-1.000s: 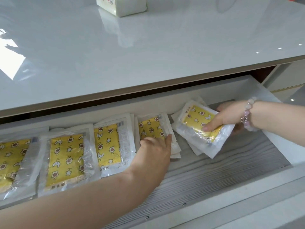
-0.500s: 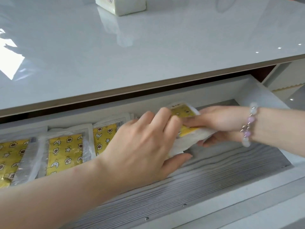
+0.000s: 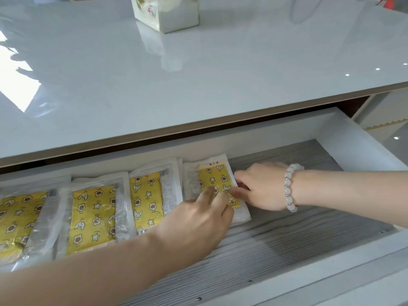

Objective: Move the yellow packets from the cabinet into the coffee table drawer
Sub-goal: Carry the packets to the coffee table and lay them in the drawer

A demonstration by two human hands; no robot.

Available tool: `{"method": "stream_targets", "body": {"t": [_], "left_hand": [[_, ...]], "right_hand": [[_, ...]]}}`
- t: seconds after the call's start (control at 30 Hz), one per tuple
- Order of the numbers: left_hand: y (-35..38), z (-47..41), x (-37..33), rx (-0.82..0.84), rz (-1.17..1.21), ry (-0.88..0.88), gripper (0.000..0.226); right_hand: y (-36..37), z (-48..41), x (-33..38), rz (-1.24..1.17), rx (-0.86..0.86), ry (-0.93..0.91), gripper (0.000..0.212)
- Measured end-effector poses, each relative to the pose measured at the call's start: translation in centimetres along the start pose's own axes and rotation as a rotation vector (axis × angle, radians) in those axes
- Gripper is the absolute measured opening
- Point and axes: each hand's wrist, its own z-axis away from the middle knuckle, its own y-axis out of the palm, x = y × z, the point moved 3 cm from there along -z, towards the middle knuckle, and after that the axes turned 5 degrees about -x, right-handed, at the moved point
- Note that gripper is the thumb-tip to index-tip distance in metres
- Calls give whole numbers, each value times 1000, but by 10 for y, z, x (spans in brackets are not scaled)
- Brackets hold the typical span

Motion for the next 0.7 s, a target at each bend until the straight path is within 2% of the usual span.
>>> {"method": "stream_targets", "body": {"t": [0.1,0.17,0.3,0.37,0.43,0.6,0.67,0.7], "left_hand": [[1,-6,5,37,111,-67,16],[1,-7,5,50,147,-91,27],[4,-6,5,88,179,-145,35],[-1,-10,6,95,201,-154,35],[-2,-13,7,148,233,-192,40],[4,-7,2,242,292,-246,50],[8,-6,-4,357,336,-280,55],[8,-6,-8,479,353,-290,58]], "right_hand": [[1,-11,-5,155,-8,-18,45],[4,-15,-5,266,-75,-50,47],[1,-10,-6,284,-390,-82,50],[5,-8,-4,230,-551,-252,50],[12,-9,-7,168,-611,-348,53],[35,-15,-9,175,-520,-316,54],[32,-11,0,151,-435,-249,55],[28,-9,5,138,-357,-188,56]]}}
